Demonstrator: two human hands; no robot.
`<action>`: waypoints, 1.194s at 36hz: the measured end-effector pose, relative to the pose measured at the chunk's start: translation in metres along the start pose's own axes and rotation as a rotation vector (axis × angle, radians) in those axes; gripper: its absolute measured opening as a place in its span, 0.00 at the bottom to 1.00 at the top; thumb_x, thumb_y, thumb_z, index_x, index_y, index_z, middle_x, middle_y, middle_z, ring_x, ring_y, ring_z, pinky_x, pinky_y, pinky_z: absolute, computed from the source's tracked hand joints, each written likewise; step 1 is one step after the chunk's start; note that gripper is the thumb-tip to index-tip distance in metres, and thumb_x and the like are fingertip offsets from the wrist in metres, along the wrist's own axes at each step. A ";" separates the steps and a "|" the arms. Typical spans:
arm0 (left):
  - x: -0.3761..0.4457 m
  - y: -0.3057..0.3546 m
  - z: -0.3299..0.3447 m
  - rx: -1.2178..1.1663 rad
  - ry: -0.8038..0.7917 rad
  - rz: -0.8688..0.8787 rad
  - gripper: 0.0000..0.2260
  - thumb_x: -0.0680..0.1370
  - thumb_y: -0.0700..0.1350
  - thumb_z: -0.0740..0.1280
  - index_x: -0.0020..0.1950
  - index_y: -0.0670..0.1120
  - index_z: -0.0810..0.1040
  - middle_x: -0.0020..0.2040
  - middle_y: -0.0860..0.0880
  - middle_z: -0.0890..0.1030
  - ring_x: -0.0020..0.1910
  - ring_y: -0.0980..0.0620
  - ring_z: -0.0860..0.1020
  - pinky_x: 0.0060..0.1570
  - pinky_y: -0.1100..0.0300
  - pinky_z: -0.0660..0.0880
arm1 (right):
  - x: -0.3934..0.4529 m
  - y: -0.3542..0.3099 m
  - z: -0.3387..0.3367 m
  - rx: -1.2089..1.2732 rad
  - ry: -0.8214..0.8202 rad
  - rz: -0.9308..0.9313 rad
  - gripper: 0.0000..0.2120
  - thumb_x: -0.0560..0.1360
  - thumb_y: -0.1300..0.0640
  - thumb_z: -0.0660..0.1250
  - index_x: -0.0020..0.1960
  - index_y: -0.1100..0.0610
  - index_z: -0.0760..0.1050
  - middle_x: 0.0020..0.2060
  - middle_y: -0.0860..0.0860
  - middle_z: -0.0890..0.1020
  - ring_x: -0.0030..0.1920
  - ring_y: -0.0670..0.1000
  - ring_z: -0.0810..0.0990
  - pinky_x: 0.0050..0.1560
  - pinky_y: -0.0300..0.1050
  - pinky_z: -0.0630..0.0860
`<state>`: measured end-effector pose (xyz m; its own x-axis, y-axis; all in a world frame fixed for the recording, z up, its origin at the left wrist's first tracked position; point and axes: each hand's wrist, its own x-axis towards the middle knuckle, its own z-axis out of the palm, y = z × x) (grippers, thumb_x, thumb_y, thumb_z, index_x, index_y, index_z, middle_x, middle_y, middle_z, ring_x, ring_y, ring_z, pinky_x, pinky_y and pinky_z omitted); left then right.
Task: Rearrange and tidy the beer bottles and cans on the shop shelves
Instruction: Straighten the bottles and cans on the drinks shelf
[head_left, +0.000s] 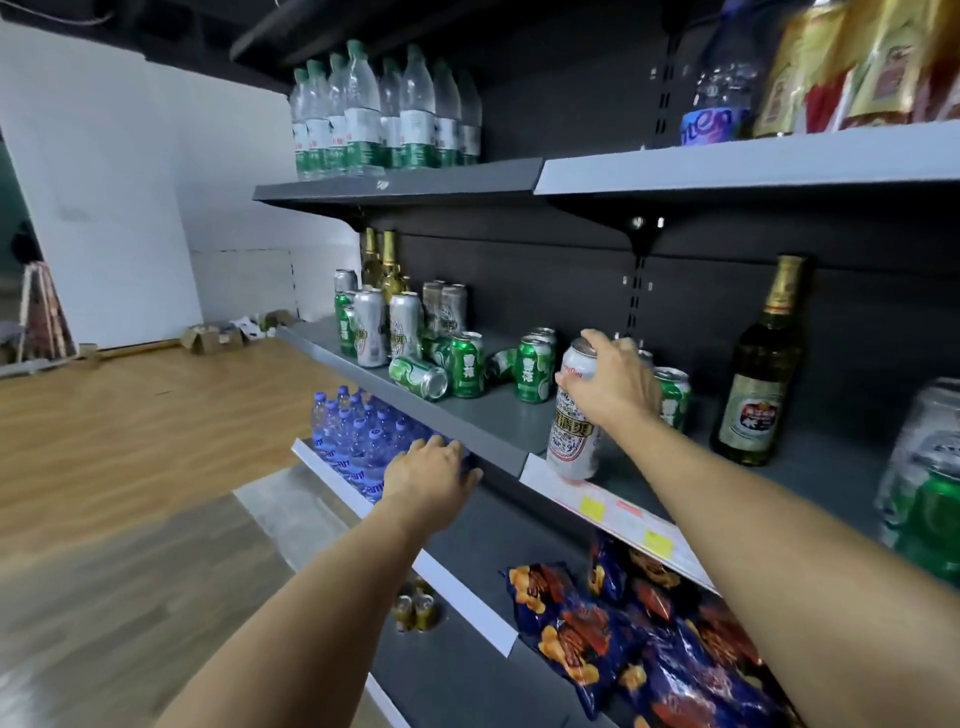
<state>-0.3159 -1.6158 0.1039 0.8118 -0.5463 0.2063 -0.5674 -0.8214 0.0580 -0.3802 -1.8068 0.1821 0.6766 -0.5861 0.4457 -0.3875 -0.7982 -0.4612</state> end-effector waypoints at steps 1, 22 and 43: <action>0.010 -0.007 0.002 -0.002 0.001 0.008 0.21 0.81 0.58 0.55 0.69 0.48 0.70 0.66 0.47 0.72 0.66 0.46 0.69 0.57 0.51 0.71 | 0.009 -0.004 0.007 -0.003 0.003 0.014 0.28 0.74 0.45 0.68 0.73 0.45 0.64 0.65 0.55 0.70 0.59 0.60 0.76 0.45 0.45 0.66; 0.187 -0.103 0.023 -0.004 -0.049 0.312 0.20 0.81 0.57 0.55 0.68 0.46 0.68 0.71 0.46 0.67 0.68 0.45 0.67 0.62 0.50 0.69 | 0.121 -0.049 0.118 -0.078 0.076 0.299 0.32 0.73 0.45 0.71 0.74 0.45 0.62 0.67 0.55 0.69 0.58 0.59 0.77 0.48 0.47 0.72; 0.230 -0.149 0.017 -0.020 0.051 0.273 0.20 0.81 0.56 0.57 0.69 0.48 0.69 0.65 0.47 0.72 0.65 0.46 0.70 0.58 0.52 0.71 | 0.141 -0.120 0.146 -0.357 0.205 -0.037 0.26 0.78 0.40 0.59 0.71 0.52 0.66 0.67 0.53 0.70 0.66 0.57 0.67 0.64 0.52 0.61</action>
<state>-0.0422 -1.6214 0.1261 0.6208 -0.7375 0.2658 -0.7671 -0.6414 0.0122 -0.1465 -1.7733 0.1883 0.5699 -0.5426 0.6171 -0.5823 -0.7965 -0.1626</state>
